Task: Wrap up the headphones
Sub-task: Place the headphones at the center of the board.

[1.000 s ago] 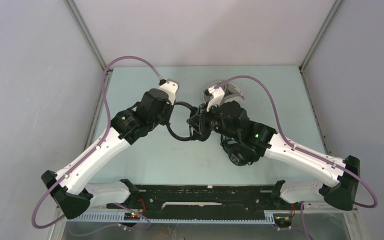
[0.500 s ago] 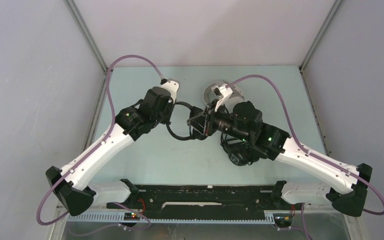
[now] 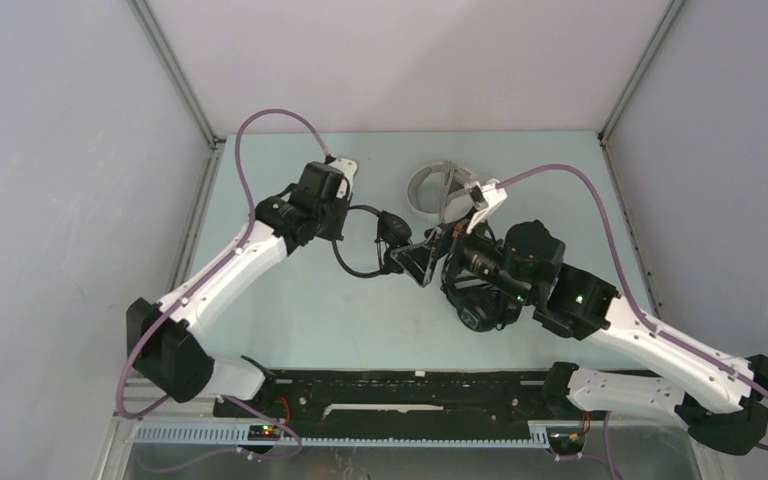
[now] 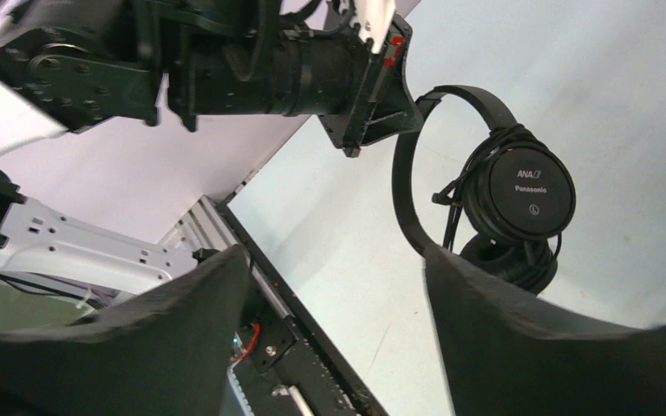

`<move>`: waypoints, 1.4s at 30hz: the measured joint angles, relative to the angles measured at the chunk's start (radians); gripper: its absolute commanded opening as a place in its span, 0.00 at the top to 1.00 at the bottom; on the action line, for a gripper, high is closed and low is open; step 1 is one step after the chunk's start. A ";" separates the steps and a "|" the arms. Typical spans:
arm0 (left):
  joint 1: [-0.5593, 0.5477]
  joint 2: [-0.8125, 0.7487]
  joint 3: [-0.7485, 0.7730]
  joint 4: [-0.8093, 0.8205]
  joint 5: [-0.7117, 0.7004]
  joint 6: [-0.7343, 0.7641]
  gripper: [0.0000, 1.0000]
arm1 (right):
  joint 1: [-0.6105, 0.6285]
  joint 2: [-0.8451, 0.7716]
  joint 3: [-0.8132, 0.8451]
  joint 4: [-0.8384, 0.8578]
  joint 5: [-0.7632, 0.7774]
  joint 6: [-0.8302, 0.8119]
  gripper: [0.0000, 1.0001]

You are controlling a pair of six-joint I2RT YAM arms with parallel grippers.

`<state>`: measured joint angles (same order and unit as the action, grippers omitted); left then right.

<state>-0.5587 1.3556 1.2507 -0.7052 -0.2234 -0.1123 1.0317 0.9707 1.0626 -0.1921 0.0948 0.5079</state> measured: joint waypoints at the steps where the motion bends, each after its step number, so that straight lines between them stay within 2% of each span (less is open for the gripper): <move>1: 0.010 0.018 0.000 0.003 0.013 0.000 1.00 | 0.000 -0.014 -0.004 -0.003 0.008 -0.003 0.00; 7: 0.068 0.137 0.000 0.015 0.071 0.007 1.00 | 0.000 -0.078 -0.040 -0.014 0.043 0.000 0.01; 16: 0.145 0.299 0.000 0.010 0.157 0.016 1.00 | 0.000 -0.084 -0.054 -0.031 0.057 -0.001 0.01; 29: 0.180 0.459 0.075 -0.022 0.213 0.041 0.97 | 0.000 -0.085 -0.060 -0.040 0.069 -0.003 0.00; 42: 0.182 0.527 0.139 -0.046 0.235 0.053 0.91 | 0.000 -0.093 -0.068 -0.054 0.072 -0.004 0.01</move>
<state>-0.3763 1.8824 1.3899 -0.7513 0.0120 -0.0593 1.0321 0.8772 0.9951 -0.2459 0.1665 0.5037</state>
